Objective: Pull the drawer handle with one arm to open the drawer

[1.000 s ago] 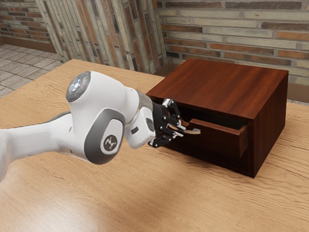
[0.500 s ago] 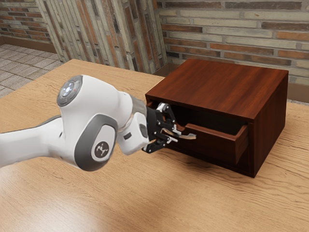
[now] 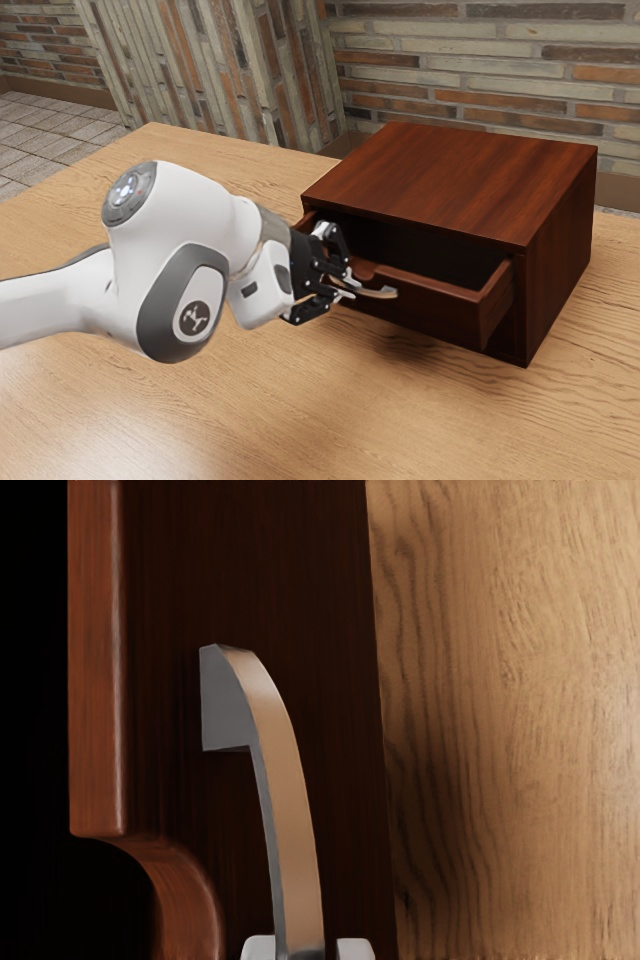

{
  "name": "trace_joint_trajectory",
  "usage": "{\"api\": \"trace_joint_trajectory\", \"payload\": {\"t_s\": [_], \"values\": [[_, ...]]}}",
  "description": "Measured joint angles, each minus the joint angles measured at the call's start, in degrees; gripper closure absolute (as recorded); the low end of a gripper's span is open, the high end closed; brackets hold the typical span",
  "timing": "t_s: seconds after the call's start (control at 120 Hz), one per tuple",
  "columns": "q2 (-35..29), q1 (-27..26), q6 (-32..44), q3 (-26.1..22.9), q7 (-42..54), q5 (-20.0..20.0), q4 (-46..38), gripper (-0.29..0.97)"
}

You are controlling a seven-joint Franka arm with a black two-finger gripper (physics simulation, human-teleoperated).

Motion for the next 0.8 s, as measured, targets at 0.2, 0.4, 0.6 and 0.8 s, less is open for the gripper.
{"api": "trace_joint_trajectory", "payload": {"t_s": [0.2,0.4,0.6,0.8], "values": [[-1.4,0.0,-1.5,0.0,0.0,-0.3,-0.8,0.74],[-2.2,-0.1,-2.1,0.0,0.1,-0.5,-1.5,0.72],[-3.6,-0.4,-2.9,0.0,0.2,-1.2,-2.3,0.72],[-4.8,-0.6,-3.8,0.0,0.3,-1.5,-3.1,0.71]]}}
